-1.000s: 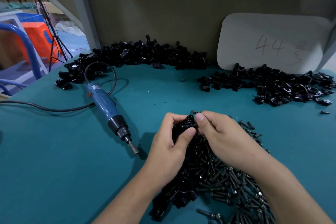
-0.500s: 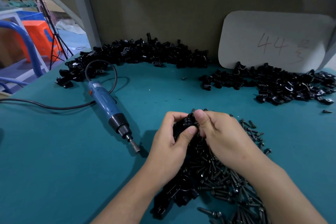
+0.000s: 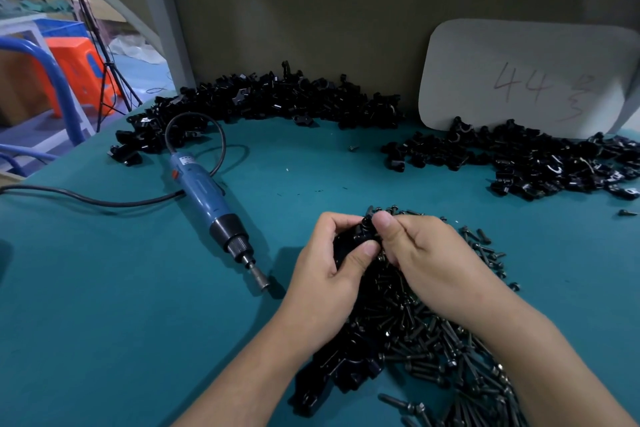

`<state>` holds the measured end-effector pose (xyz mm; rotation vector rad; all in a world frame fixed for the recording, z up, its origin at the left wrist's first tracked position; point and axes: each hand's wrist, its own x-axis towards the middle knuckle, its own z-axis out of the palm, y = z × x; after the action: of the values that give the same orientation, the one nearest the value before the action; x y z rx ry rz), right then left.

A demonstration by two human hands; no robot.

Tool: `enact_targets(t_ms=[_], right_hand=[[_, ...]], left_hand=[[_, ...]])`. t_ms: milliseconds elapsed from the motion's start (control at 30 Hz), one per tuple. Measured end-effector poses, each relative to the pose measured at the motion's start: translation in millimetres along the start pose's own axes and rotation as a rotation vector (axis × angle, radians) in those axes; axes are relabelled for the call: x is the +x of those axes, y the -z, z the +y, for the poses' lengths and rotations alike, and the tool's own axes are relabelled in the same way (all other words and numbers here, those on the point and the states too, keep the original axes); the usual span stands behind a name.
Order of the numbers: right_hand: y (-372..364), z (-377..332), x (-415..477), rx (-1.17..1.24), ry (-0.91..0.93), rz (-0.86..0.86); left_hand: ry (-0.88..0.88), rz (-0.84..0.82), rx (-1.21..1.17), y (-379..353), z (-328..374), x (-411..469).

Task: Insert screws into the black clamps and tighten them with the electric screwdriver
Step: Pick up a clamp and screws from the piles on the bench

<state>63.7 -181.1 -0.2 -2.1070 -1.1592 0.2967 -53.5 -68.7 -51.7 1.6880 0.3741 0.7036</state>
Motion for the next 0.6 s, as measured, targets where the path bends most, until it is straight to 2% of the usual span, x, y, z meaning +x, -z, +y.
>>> enact_targets(t_ms=[200,400,467,600], right_hand=[[7.3,1.0,-2.1,-0.055,0.068,-0.021],[12.7,-2.8,-2.6,-0.034,-0.009,-0.047],[28.7,4.5,-4.0,-0.118,-0.083,-0.082],[40.0,13.3,-7.9,-0.418,-0.228,-0.289]], left_hand=[[0.009,-0.011,-0.018,0.1,0.3,0.2],[0.038,0.004,-0.063,-0.4,0.3,1.4],[0.074,0.009,-0.077,0.1,-0.9,1.6],[0.123,0.024,-0.110,0.7,-1.6,2.3]])
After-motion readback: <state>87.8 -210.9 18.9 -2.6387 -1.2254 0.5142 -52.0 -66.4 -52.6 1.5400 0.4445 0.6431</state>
